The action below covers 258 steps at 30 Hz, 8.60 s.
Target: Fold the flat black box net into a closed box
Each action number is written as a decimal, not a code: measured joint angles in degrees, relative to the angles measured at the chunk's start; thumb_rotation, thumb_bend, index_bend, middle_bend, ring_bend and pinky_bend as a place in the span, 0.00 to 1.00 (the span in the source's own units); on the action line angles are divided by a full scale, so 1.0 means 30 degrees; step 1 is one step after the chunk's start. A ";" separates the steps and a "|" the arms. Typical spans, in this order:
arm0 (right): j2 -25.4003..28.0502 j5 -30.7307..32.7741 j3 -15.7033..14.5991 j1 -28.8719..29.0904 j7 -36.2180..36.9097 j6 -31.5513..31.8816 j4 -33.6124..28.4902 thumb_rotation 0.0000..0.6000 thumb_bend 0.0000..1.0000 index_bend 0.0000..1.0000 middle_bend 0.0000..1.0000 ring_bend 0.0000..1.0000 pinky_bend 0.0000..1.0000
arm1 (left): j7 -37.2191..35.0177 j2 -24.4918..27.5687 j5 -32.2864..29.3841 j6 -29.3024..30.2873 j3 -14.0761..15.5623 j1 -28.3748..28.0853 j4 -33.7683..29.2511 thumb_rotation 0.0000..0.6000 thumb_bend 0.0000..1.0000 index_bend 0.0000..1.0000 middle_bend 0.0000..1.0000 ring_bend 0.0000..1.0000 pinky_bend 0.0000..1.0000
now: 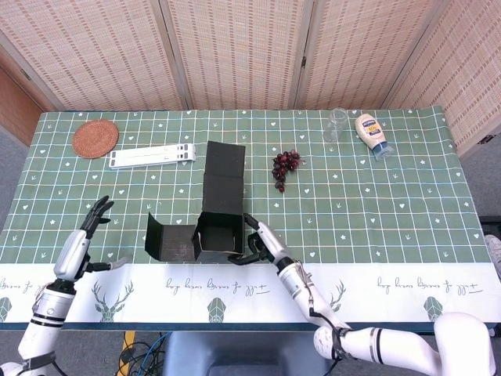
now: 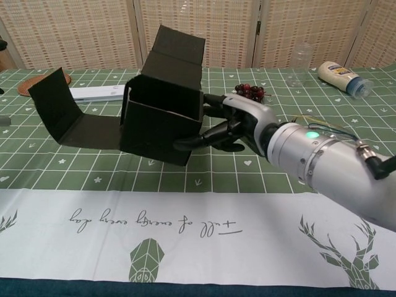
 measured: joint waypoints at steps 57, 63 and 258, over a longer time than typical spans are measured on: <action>-0.0017 -0.0337 -0.1151 0.0071 -0.1344 -0.0573 0.0307 1.00 0.39 0.27 0.42 0.82 1.00 | -0.0380 -0.7191 0.4175 0.1018 -0.0448 -0.3072 0.7550 1.00 0.08 0.29 0.17 0.34 0.50; -0.0463 0.0262 -0.1089 0.0551 -0.2162 -0.0871 0.1079 1.00 0.39 0.27 0.42 0.82 1.00 | -0.0854 -0.8470 0.4639 0.1568 -0.0053 -0.3292 1.0314 1.00 0.08 0.32 0.22 0.38 0.56; 0.7064 -0.0461 -0.0277 -0.1355 -0.6384 0.3133 -0.6929 1.00 0.03 0.00 0.06 0.71 1.00 | -0.0020 -0.2361 -0.1619 -0.3961 0.1402 -0.1892 -0.2216 1.00 0.08 0.00 0.00 0.50 0.77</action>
